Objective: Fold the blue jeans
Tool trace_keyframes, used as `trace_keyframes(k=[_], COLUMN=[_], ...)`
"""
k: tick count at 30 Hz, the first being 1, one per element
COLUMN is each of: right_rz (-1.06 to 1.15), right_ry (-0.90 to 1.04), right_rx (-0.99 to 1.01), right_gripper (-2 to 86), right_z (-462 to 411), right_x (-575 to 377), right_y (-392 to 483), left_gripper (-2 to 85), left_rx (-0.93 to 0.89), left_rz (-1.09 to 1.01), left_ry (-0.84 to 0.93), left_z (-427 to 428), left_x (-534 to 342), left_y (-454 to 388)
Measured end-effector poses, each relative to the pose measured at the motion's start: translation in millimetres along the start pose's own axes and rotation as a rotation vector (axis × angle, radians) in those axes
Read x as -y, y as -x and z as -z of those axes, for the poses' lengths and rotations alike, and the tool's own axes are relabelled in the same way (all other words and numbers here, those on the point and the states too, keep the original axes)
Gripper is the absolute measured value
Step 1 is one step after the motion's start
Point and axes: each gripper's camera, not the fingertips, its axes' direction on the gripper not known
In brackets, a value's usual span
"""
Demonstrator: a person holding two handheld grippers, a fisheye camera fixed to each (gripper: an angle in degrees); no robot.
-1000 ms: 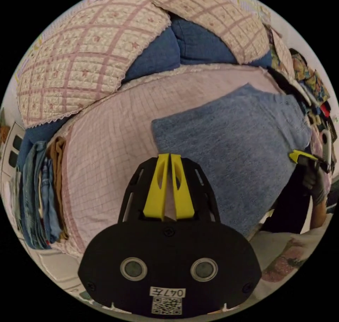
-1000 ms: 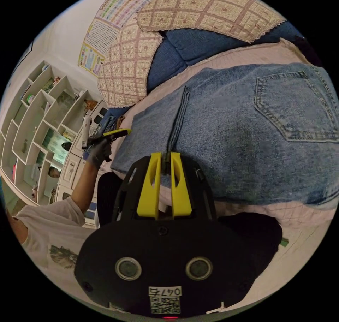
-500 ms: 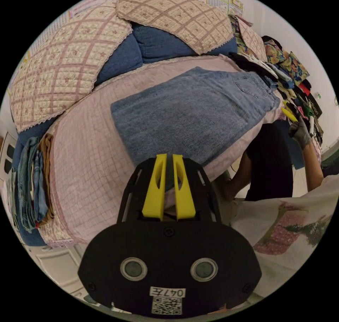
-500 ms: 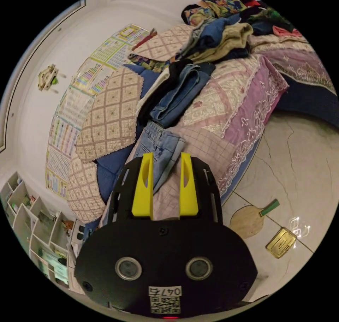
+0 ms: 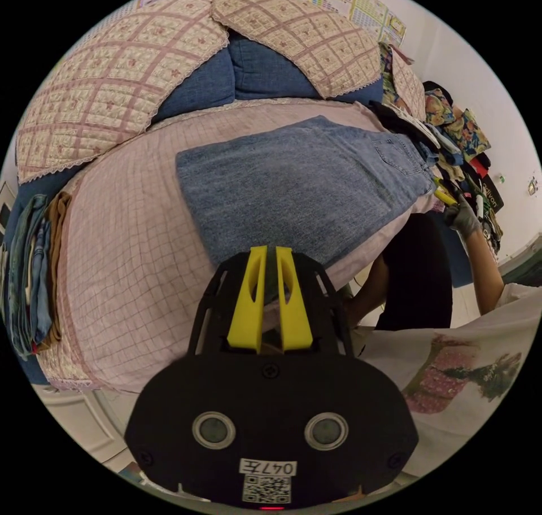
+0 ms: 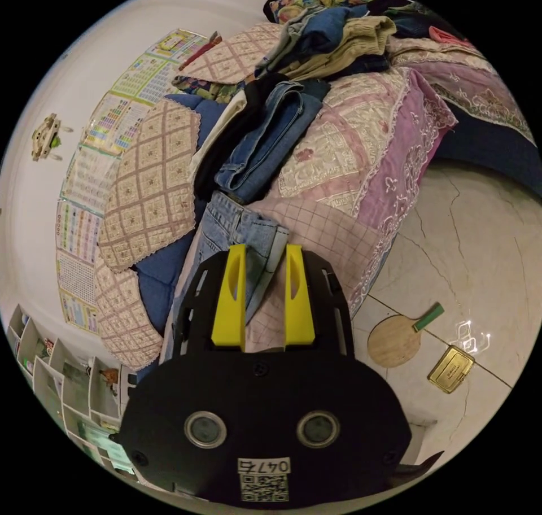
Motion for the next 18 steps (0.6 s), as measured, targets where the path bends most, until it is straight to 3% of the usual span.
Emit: trace_keyframes(k=[3, 7, 11, 18], right_rz=[0.022, 0.21, 0.305, 0.972], right_ry=[0.007, 0.027, 0.015, -0.03], right_rx=[0.106, -0.021, -0.017, 0.095], right_gripper=[1.8, 0.4, 0.0, -0.2], right_z=[1.0, 0.4, -5.2, -21.0], right_x=[-20.3, -55.3, -97.1, -270.9], right_y=[24.1, 84.8, 134.2, 362.5], left_gripper=[2.4, 2.6, 3.2, 5.3], left_rx=[-0.016, 0.003, 0.003, -0.065], left_rz=[0.003, -0.016, 0.0, 0.068], left_ry=[-0.003, 0.008, 0.006, -0.077], left_z=[-12.4, -30.6, -48.3, -67.9], left_x=[-3.9, -7.7, -14.0, -32.8], left_y=[-3.3, -14.8, -23.2, -27.9])
